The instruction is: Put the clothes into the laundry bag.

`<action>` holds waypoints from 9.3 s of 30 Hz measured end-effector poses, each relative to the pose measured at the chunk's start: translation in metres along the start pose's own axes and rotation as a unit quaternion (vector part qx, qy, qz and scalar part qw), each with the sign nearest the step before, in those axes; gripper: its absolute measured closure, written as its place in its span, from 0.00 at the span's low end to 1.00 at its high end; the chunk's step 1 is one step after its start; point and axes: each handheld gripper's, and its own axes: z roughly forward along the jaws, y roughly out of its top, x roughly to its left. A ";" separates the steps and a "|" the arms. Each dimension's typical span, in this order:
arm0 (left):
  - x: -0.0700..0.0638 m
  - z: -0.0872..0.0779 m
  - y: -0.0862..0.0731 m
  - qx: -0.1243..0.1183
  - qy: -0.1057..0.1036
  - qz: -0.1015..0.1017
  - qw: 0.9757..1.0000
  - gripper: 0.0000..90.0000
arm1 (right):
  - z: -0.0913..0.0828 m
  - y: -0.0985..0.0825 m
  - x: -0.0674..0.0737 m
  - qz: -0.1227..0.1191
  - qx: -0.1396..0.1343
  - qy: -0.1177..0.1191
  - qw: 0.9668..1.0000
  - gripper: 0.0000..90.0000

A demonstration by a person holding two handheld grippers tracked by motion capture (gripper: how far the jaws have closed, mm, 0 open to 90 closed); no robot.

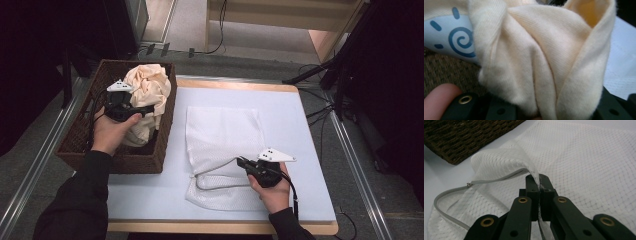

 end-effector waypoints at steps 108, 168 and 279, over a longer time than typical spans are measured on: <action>-0.178 0.047 -0.082 0.072 -0.190 0.021 0.979 0.77 | -0.002 0.004 -0.012 0.027 -0.002 -0.009 1.000 0.98; -0.197 0.053 -0.086 0.089 -0.150 0.041 0.984 0.31 | -0.008 0.011 -0.003 0.032 -0.013 0.010 0.999 0.98; -0.234 0.076 -0.104 0.095 -0.062 0.091 0.989 0.61 | -0.011 0.013 0.013 0.005 -0.015 0.031 0.999 0.98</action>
